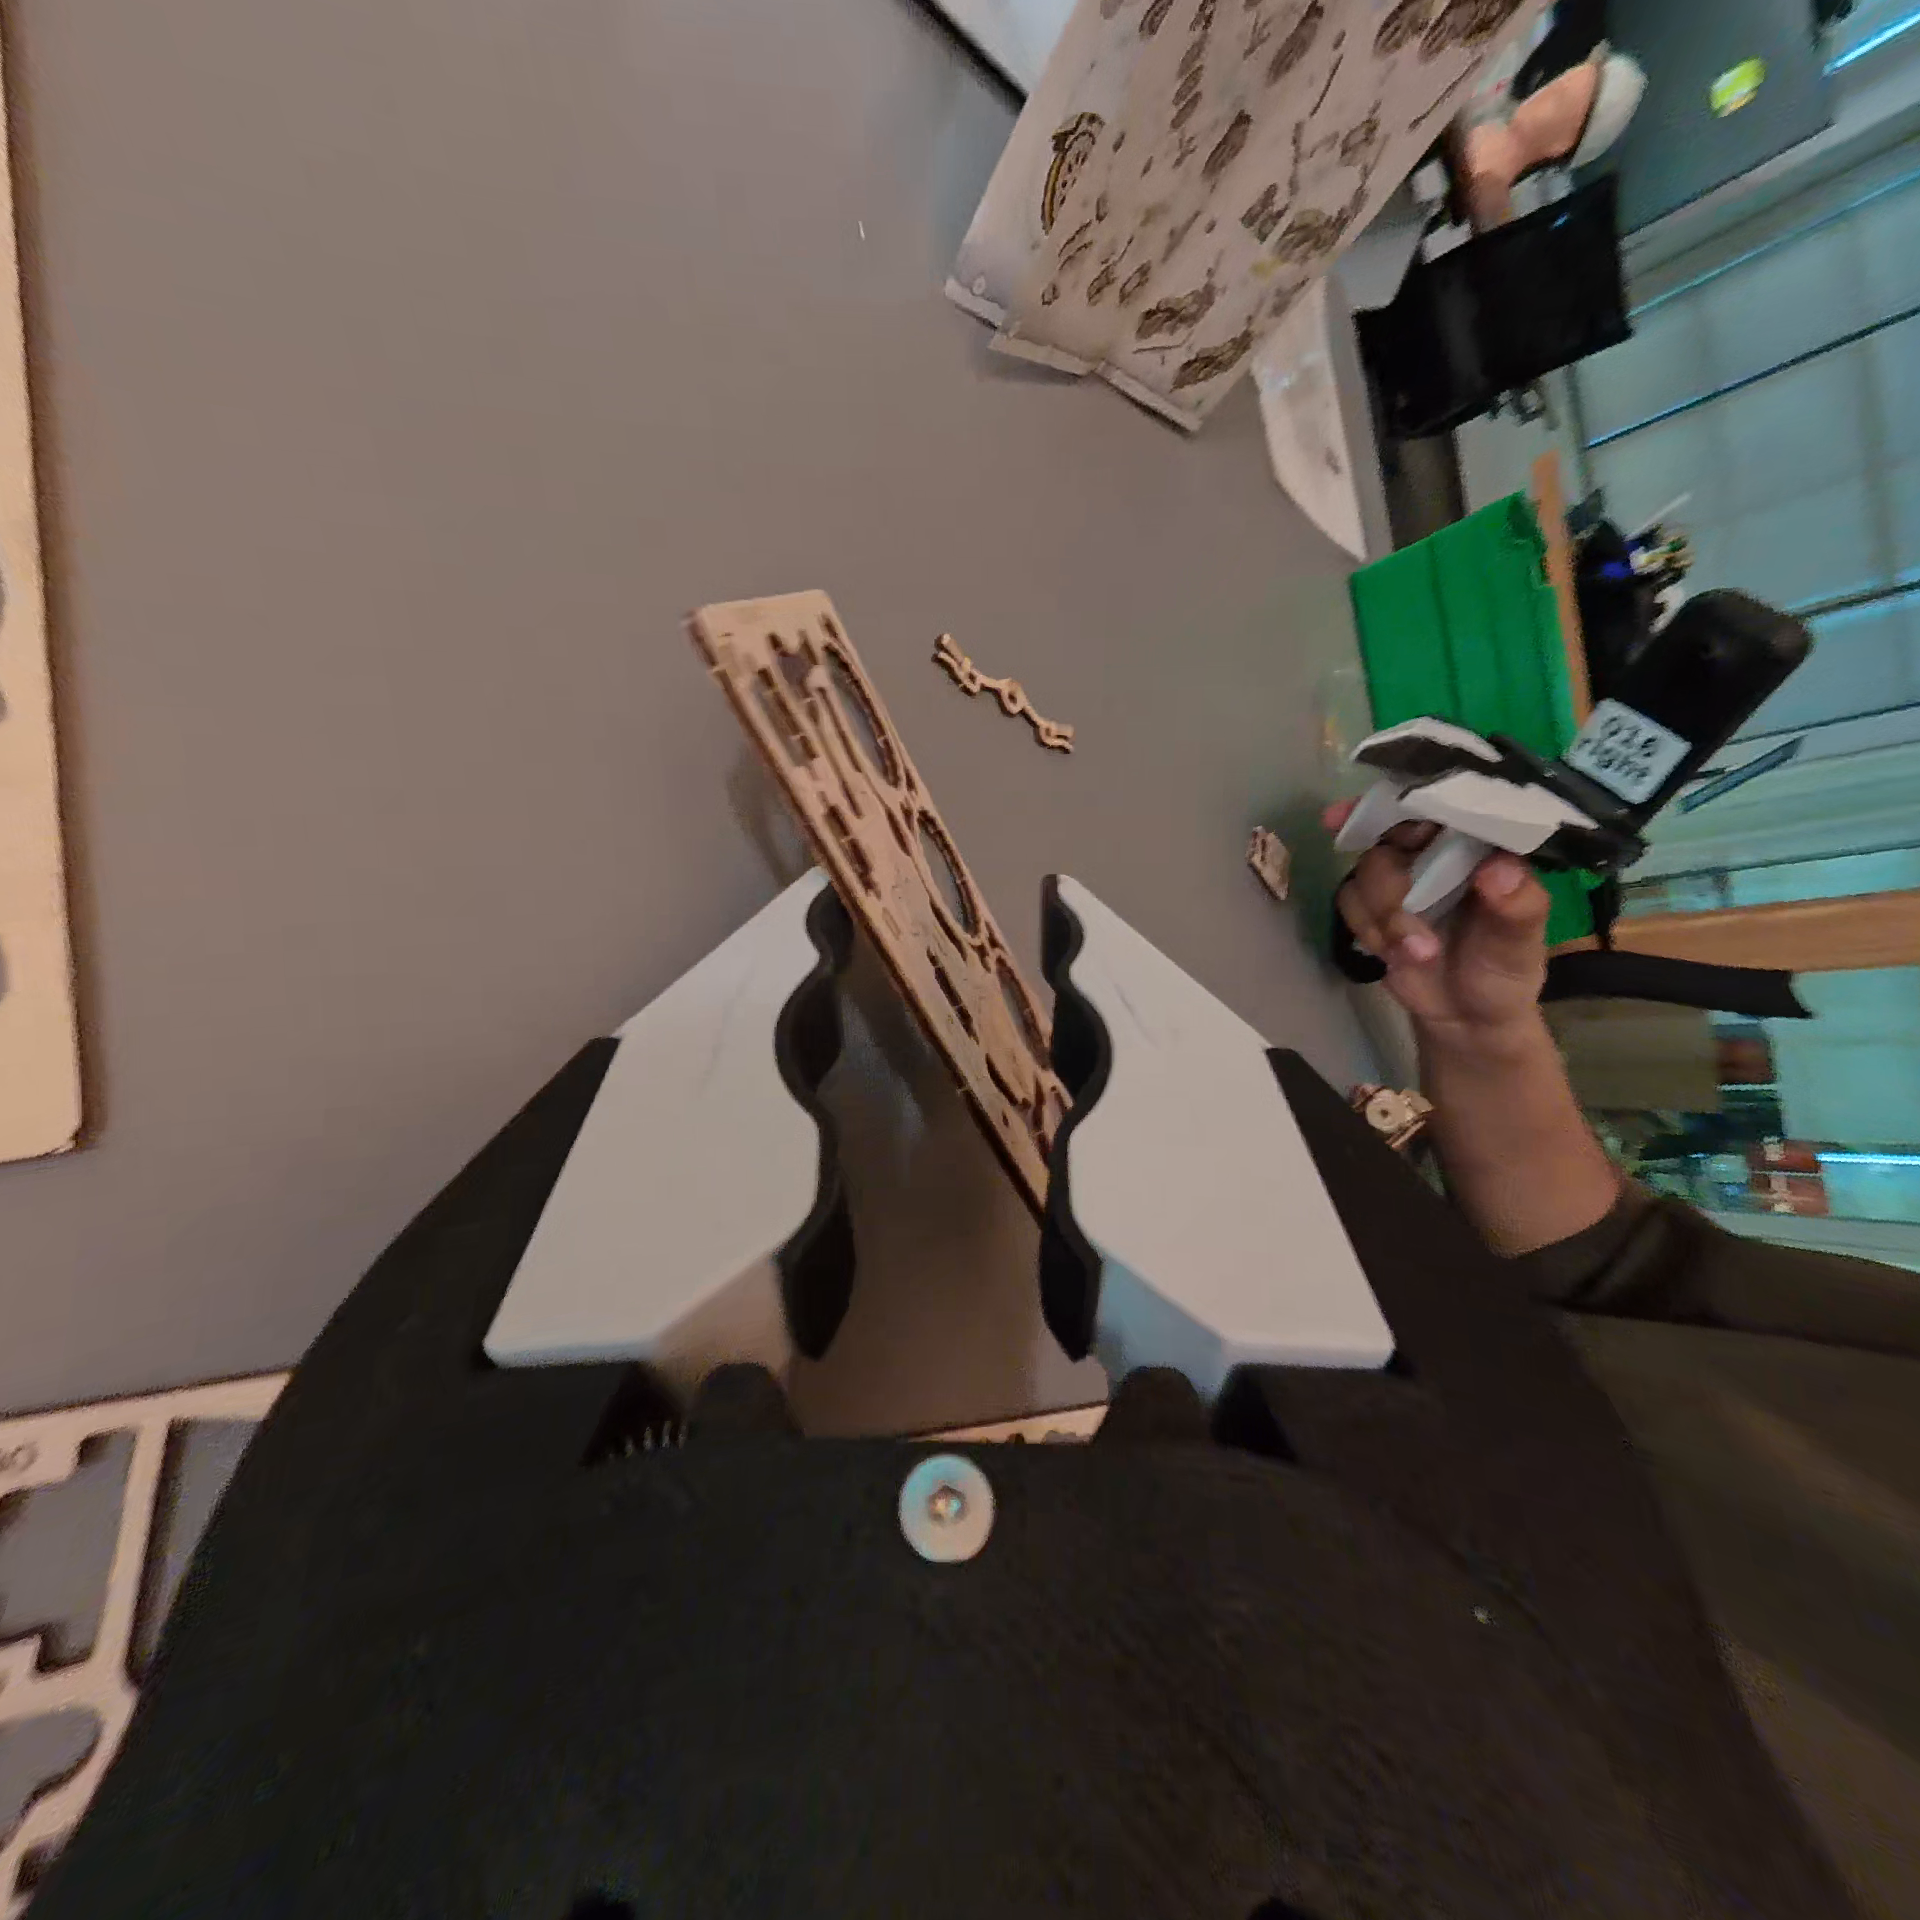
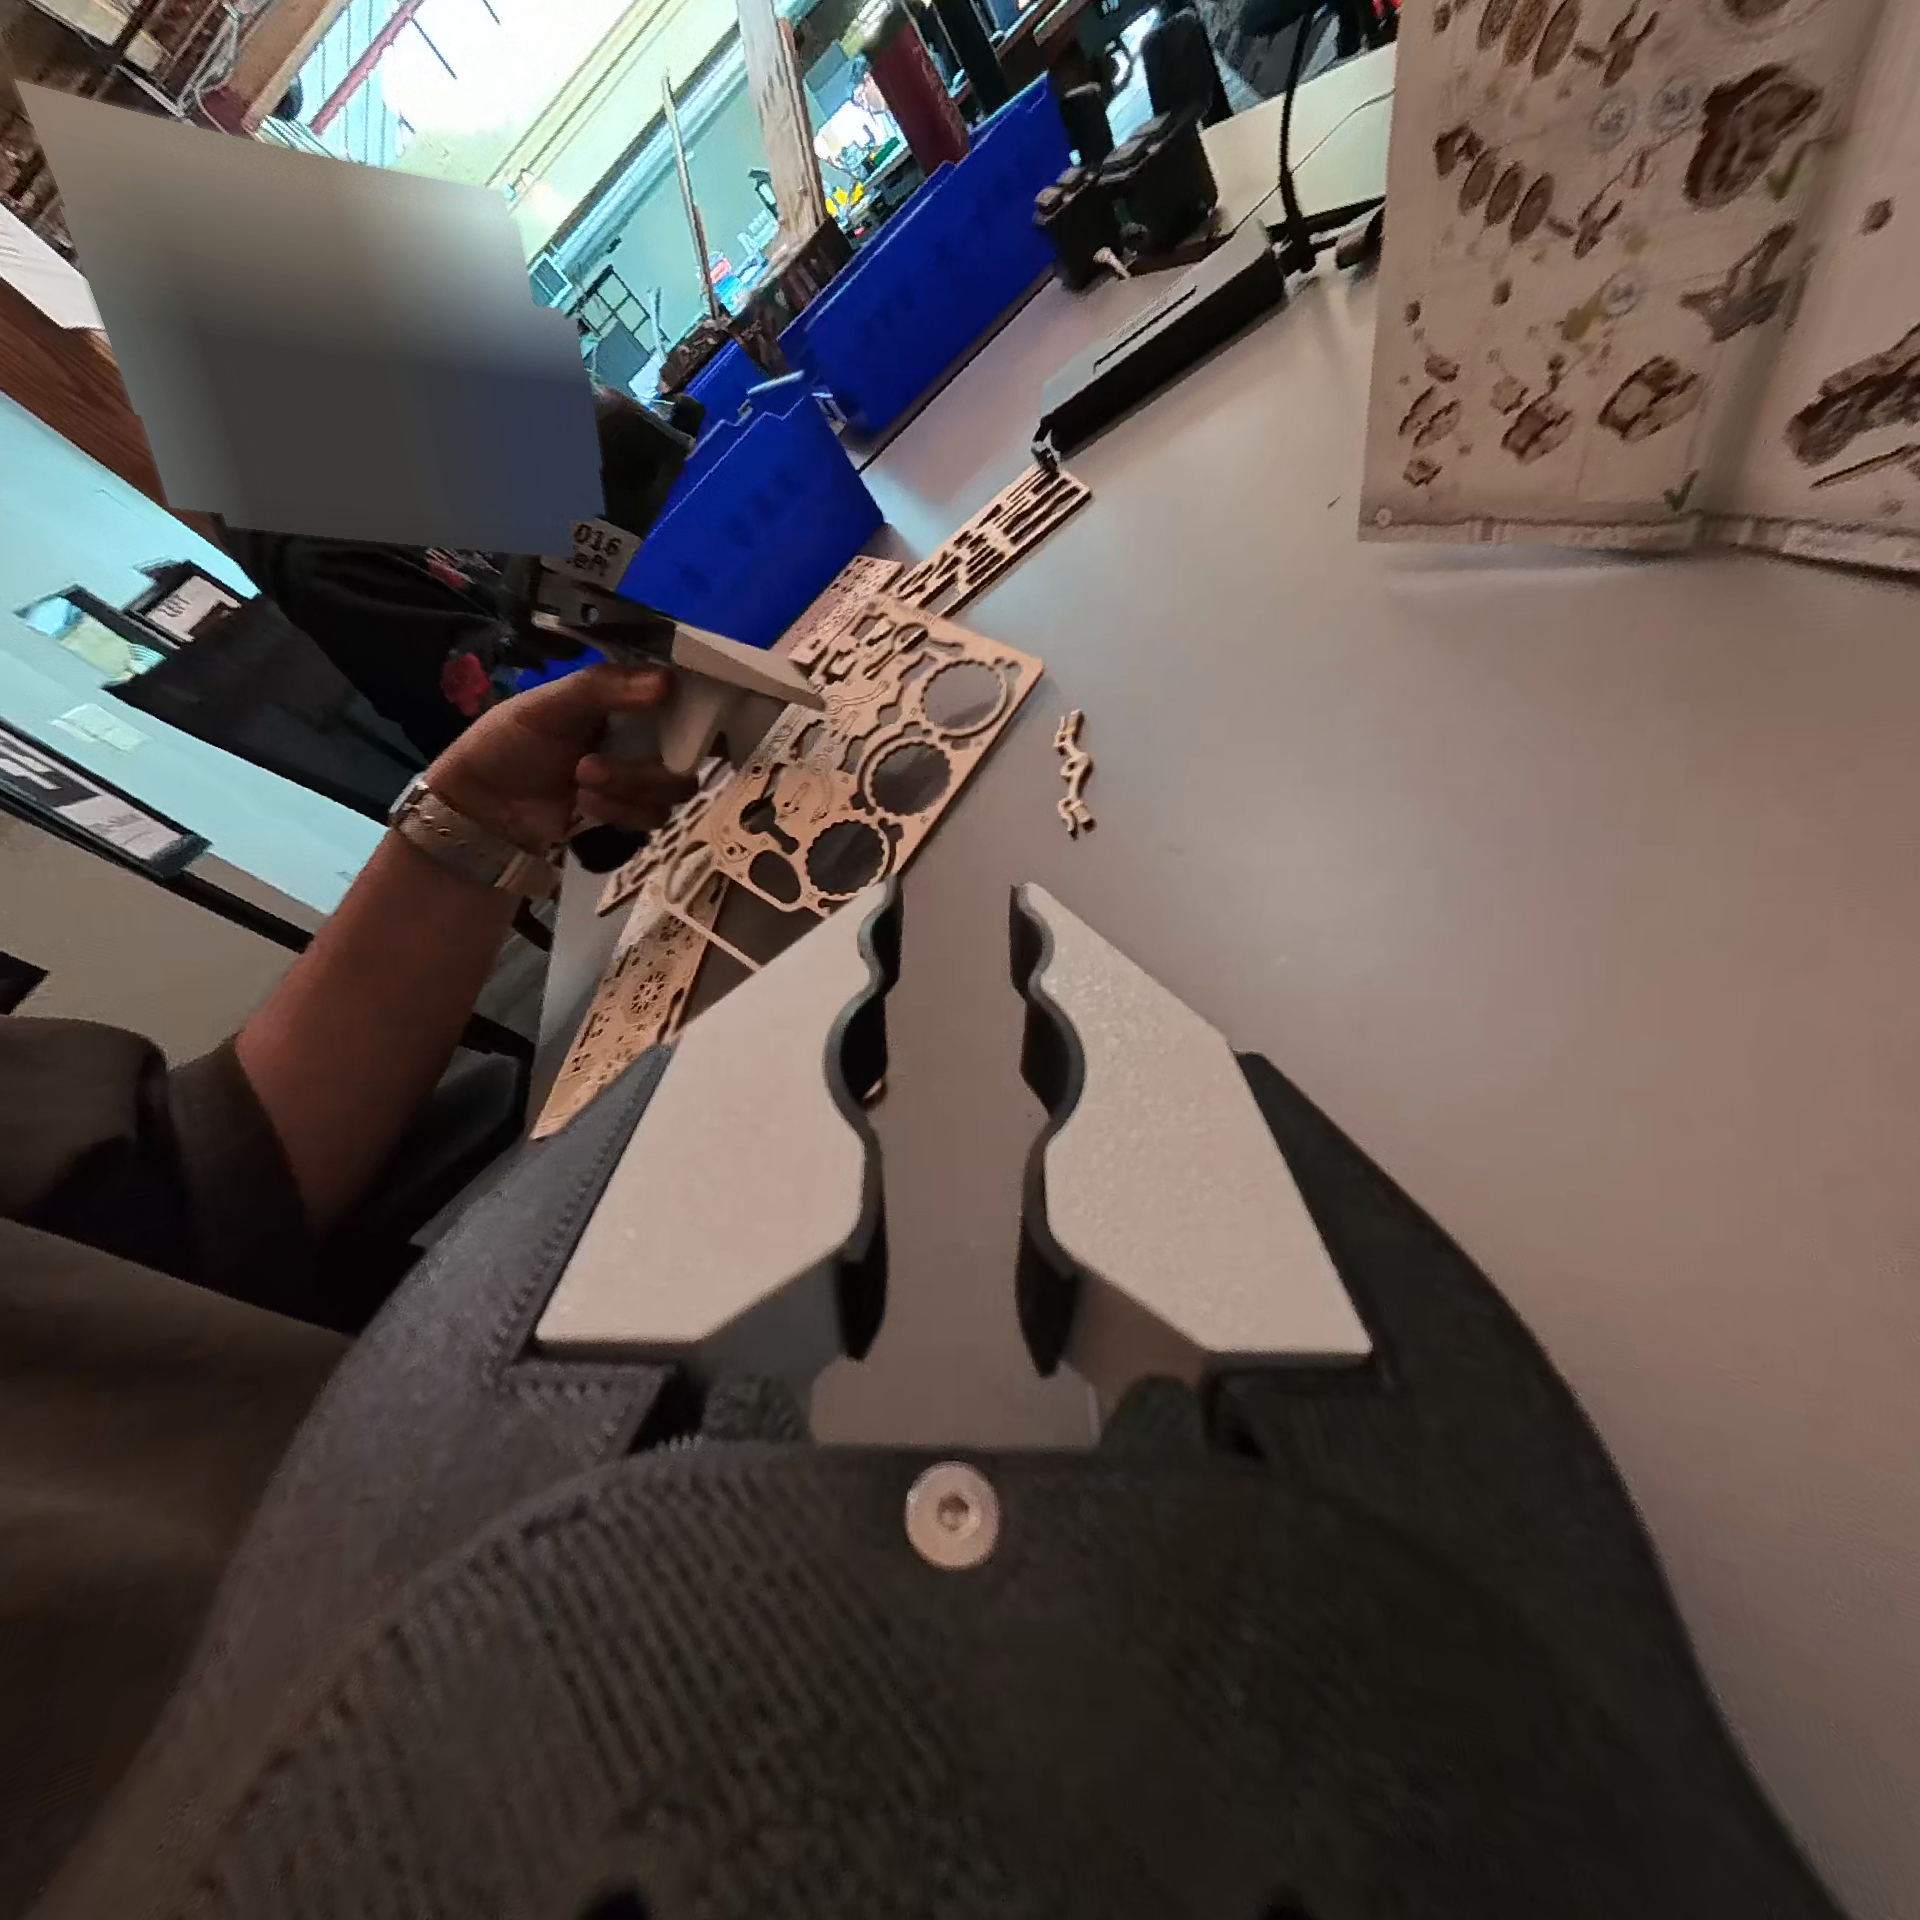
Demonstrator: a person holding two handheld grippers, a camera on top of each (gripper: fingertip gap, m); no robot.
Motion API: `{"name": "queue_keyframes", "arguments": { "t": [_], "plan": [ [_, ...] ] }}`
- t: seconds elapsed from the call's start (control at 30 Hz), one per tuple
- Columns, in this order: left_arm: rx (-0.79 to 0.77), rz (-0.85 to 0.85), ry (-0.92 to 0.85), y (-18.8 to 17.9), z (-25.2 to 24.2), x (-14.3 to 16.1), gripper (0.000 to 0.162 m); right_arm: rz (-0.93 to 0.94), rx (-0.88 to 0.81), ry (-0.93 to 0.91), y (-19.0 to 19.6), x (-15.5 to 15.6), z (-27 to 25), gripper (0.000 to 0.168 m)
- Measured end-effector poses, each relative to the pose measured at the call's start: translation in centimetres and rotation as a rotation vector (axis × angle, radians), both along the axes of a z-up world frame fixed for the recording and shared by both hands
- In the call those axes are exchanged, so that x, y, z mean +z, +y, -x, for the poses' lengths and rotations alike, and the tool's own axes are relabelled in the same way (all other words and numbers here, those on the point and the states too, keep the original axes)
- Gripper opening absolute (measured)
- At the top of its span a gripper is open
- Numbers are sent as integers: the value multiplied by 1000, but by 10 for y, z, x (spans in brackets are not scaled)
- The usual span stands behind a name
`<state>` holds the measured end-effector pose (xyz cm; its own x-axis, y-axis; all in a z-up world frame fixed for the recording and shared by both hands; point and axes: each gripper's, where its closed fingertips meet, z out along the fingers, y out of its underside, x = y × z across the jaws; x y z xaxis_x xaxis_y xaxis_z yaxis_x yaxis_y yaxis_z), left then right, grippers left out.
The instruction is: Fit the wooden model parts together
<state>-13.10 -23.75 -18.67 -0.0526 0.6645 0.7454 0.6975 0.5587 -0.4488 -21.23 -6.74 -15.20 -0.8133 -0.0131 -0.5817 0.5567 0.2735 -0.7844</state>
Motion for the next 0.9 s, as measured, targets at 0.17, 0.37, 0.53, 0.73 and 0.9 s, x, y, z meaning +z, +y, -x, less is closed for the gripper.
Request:
{"name": "queue_keyframes", "arguments": {
  "t": [0.17,0.37,0.53,0.73,0.9],
  "plan": [
    [28,189,-71,-14,-4,-5,50,-67,-33,179,2,-1,5,19],
    [77,469,-98,-30,-2,2,57,-57,-75,224,8,7,16,16],
    [185,530,26,-40,9,32,57,-2,-155,168,22,17,38,18],
    [264,417,391,-9,28,77,40,-71,-135,215,19,-3,34,19],
    [154,86,576,119,34,72,37,-131,-109,280,17,-19,28,19]
  ]
}}
